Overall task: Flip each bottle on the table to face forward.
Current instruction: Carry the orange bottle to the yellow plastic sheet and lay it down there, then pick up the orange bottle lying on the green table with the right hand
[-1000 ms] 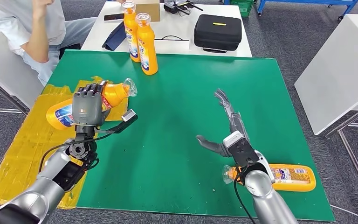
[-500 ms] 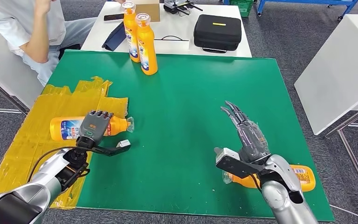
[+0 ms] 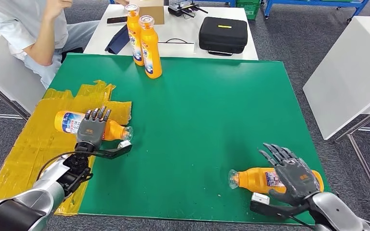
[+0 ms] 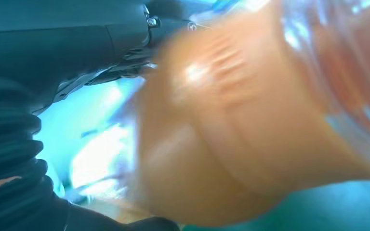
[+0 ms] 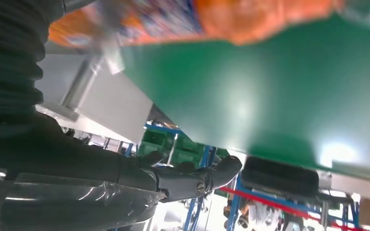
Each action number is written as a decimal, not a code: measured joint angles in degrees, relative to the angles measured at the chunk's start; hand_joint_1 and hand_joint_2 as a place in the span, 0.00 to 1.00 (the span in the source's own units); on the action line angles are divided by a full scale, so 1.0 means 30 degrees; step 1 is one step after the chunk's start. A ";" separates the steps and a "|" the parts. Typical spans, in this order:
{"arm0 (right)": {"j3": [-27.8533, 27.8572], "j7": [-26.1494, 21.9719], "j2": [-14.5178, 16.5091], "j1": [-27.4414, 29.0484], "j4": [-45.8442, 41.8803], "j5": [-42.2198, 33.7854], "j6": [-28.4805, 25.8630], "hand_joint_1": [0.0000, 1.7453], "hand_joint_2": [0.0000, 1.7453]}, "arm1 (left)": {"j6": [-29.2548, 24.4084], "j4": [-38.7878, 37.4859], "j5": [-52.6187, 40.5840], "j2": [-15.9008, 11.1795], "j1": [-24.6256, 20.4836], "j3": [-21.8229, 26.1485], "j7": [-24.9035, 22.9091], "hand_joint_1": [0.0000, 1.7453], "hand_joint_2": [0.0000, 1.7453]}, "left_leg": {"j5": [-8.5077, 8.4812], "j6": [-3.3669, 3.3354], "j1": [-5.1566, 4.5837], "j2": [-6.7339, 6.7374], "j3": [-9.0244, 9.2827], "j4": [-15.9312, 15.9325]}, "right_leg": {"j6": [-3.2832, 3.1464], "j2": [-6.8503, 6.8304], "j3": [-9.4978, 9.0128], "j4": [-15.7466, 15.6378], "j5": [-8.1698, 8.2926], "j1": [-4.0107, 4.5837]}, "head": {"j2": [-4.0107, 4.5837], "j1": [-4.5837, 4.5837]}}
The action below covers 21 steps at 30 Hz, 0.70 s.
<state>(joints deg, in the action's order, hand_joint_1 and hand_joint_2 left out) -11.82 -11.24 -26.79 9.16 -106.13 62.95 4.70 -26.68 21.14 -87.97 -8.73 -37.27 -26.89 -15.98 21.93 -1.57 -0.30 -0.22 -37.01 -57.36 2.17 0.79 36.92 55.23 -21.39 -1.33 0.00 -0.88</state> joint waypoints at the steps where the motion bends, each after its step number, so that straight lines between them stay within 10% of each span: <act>1: 0.0671 -0.0289 -0.0198 0.0682 -0.0596 -0.0140 0.0378 0.00 1.00 | -0.0420 0.0000 0.0331 0.0069 0.0114 0.0503 0.0347 0.00 1.00 | -0.0001 0.0000 0.0000 0.0000 -0.0002 0.0000 | 0.0000 0.0000 0.0001 0.0000 -0.0002 0.0000 | 0.0000 0.0000; 5: 0.3282 -0.1296 -0.0775 0.2680 -0.2463 -0.0740 0.1329 0.00 1.00 | -0.1249 0.0040 0.0985 0.0354 0.0490 0.2629 0.1494 0.00 1.00 | -0.0001 -0.0002 -0.0002 0.0006 -0.0007 0.0000 | 0.0002 0.0005 0.0000 0.0000 -0.0007 -0.0003 | 0.0000 0.0003; 9: 0.4587 -0.1526 -0.0947 0.3430 -0.3335 -0.0824 0.1710 0.00 1.00 | -0.1485 0.0104 0.1425 0.0641 0.0660 0.3821 0.2190 0.00 0.00 | -0.0003 -0.0006 -0.0013 0.0013 -0.0002 -0.0001 | -0.0011 0.0009 0.0002 -0.0001 -0.0015 -0.0011 | 0.0000 0.0002; 15: 0.7114 -0.2097 -0.1375 0.4610 -0.4251 -0.2303 0.3800 0.00 1.00 | -0.1728 0.1294 0.5968 0.1810 0.1332 0.6771 0.8238 0.00 0.00 | -0.0034 -0.0051 -0.0027 0.0000 -0.0047 -0.0008 | 0.0013 -0.0005 0.0033 -0.0003 -0.0003 -0.0017 | 0.0000 0.0002; 21: 0.9638 -0.2473 -0.1192 0.5093 -0.4453 -0.1571 0.5501 0.00 1.00 | -0.0791 0.3344 0.7837 0.3249 0.1808 0.8202 1.0628 0.00 0.00 | -0.0015 -0.0074 -0.0041 0.0008 -0.0063 -0.0009 | 0.0018 0.0000 0.0048 -0.0003 0.0001 -0.0030 | 0.0000 0.0002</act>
<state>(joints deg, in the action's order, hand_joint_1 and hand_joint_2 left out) 17.09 -18.66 -30.36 24.44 -119.49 58.24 21.20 -29.05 31.17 -64.46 1.01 -31.85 -2.28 15.90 21.89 -1.79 -0.42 -0.19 -37.20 -57.38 2.22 0.79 37.06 55.22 -21.39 -1.42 0.00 -0.87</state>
